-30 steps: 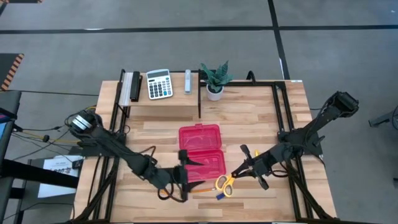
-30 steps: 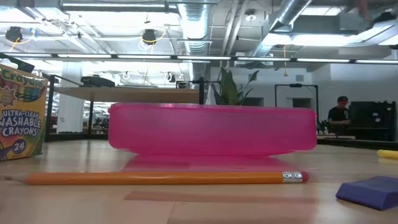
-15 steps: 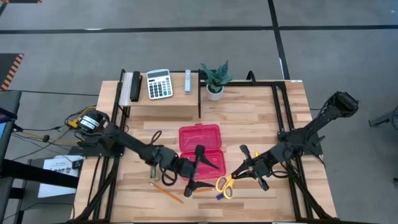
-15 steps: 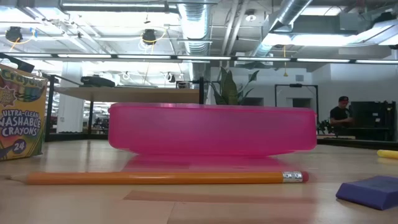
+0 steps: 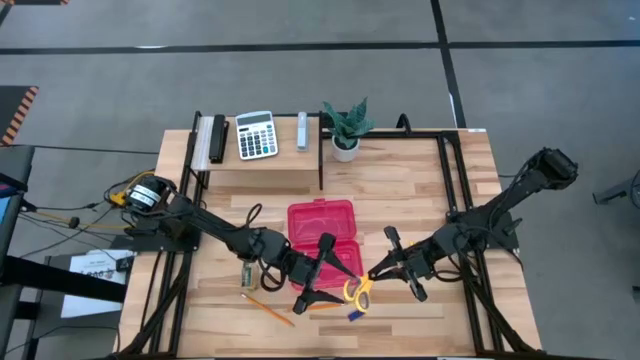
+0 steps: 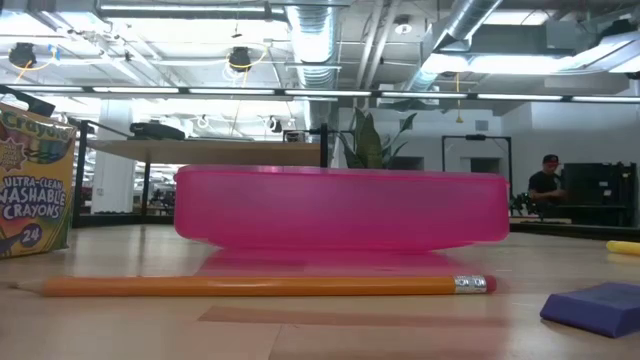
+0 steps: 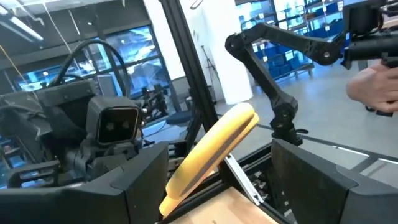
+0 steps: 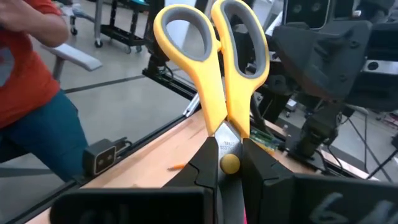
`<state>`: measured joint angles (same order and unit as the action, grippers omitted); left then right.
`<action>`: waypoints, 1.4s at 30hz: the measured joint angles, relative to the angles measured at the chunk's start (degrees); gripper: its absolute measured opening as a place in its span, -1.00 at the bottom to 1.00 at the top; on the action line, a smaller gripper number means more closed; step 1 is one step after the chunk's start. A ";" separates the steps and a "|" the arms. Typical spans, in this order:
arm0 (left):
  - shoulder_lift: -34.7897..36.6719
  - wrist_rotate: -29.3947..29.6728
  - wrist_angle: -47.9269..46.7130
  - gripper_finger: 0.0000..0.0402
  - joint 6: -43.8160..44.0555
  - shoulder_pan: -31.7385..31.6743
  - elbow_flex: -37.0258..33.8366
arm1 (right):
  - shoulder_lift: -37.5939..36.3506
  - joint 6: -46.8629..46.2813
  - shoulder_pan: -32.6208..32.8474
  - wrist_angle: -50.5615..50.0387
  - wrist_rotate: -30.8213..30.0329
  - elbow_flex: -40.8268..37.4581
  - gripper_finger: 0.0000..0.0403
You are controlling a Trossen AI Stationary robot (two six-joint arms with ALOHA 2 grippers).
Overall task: Pack school essentials
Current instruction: Put the yellow scissors into the red supply box
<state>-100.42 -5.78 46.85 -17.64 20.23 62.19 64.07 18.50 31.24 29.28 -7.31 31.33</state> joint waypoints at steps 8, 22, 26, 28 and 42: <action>0.00 -0.20 0.44 -0.07 -2.09 -0.44 0.00 | -0.01 0.02 -1.06 0.07 0.08 0.00 -0.77; 0.00 -7.93 -0.94 -0.86 -4.47 -2.30 0.04 | -0.04 -0.29 -1.07 1.78 0.07 0.00 -0.77; 0.00 -8.44 -0.87 -0.96 -5.39 -2.37 0.04 | -0.02 -0.43 -1.05 1.65 0.00 0.00 -0.77; 0.00 -7.09 -0.82 -0.97 -5.19 -2.42 0.03 | -0.02 -0.44 -1.05 1.61 0.00 0.00 -0.77; 1.70 1.49 -8.66 -1.00 -3.45 -2.34 -0.07 | -6.07 -16.75 2.86 -10.87 -1.99 0.00 -0.68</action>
<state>-98.73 -4.29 38.19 -21.09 17.89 62.13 58.00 1.75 34.10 18.40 -9.30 31.33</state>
